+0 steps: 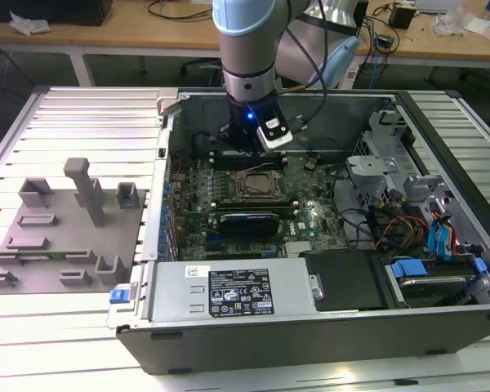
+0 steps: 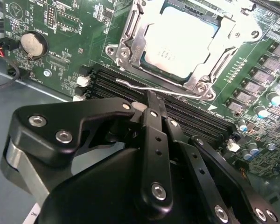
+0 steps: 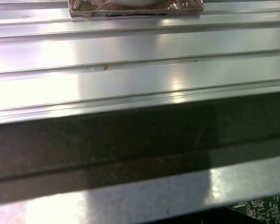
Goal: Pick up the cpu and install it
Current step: 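Install the first cpu locking lever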
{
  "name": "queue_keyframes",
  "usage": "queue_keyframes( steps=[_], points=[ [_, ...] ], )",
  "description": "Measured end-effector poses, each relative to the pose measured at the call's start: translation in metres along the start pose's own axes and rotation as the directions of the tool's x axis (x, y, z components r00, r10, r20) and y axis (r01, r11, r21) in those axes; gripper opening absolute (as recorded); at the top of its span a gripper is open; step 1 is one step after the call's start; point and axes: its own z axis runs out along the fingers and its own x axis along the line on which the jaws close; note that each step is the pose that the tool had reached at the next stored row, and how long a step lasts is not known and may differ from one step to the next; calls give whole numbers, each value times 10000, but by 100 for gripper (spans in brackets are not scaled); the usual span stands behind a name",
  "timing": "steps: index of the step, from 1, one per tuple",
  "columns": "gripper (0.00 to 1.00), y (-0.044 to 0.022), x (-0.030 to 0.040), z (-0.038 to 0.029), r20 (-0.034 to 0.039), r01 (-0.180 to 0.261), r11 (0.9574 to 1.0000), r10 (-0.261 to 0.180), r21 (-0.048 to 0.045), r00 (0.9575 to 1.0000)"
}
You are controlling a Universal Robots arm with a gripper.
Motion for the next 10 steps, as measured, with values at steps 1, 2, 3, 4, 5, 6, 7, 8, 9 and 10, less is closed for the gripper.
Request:
queue_keyframes(
  steps=[1,2,3,4,5,6,7,8,9,10],
  points=[
    [11,2,-2,-15,0,-2,10000,2,1,10000],
    [11,4,-4,-29,1,-6,10000,6,2,10000],
    [11,6,-7,-52,3,-14,10000,14,5,10000],
    [11,8,-9,-63,2,-18,10000,18,6,10000],
    [11,9,-10,-71,3,-22,10000,22,9,10000],
    [11,10,-10,-75,5,-27,10000,27,10,10000],
    [11,10,-10,-75,8,-32,10000,32,10,10000],
    [11,7,-10,-76,21,-41,10000,41,11,10000],
    [11,4,-10,-77,47,-49,10000,49,11,10000],
    [11,0,-11,-75,100,-63,10000,63,5,9999]
  ],
)
